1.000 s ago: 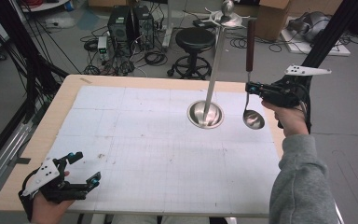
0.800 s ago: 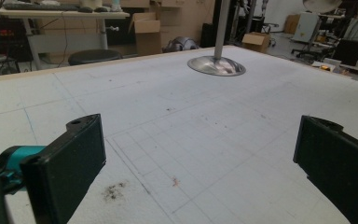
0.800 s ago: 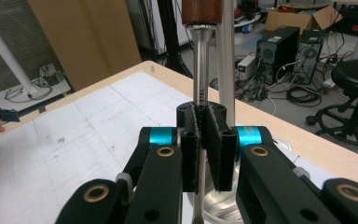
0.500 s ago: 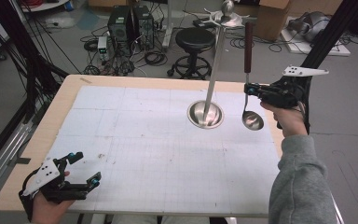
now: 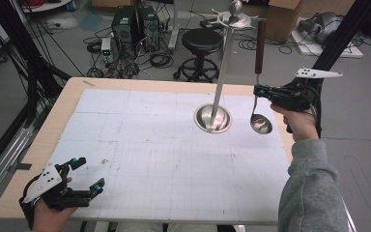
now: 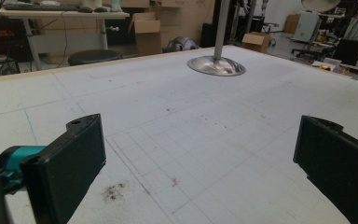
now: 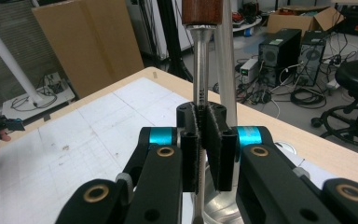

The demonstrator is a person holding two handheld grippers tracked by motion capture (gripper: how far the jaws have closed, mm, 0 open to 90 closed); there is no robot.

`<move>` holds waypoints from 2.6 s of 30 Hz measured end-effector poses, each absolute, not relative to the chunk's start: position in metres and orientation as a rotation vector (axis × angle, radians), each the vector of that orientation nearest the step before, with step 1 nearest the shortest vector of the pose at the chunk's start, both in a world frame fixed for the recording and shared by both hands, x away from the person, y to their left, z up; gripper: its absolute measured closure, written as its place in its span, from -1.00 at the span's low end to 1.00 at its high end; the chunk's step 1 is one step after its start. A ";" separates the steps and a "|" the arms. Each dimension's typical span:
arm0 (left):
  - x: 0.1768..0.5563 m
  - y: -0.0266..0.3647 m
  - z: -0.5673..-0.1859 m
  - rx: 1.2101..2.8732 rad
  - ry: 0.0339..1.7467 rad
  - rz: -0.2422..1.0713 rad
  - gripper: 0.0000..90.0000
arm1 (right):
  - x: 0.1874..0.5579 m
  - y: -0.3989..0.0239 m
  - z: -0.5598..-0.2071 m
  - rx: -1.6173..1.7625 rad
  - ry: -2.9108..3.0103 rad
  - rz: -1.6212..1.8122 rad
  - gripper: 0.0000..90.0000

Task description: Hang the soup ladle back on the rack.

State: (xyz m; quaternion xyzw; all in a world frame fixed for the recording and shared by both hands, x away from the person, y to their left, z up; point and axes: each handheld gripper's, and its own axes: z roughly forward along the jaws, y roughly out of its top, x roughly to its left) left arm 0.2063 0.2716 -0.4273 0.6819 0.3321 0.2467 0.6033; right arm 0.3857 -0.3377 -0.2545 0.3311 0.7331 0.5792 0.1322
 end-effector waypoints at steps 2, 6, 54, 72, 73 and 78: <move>0.206 0.272 -0.427 1.578 0.769 0.571 -0.94 | 0.387 -0.338 -0.255 0.969 2.128 1.677 0.88; 0.206 0.273 -0.427 1.576 0.769 0.571 -0.94 | 0.389 -0.337 -0.257 0.971 2.141 1.674 0.88; 0.206 0.273 -0.428 1.584 0.776 0.573 -0.94 | 0.393 -0.308 -0.259 0.929 2.167 1.586 0.88; 0.205 0.272 -0.428 1.586 0.776 0.570 -0.94 | 0.394 -0.292 -0.257 0.949 2.111 1.459 0.88; 0.205 0.272 -0.428 1.584 0.777 0.571 -0.94 | 0.394 -0.291 -0.256 0.956 2.102 1.455 0.88; 0.206 0.272 -0.428 1.584 0.774 0.571 -0.94 | 0.394 -0.288 -0.254 0.976 2.085 1.449 0.88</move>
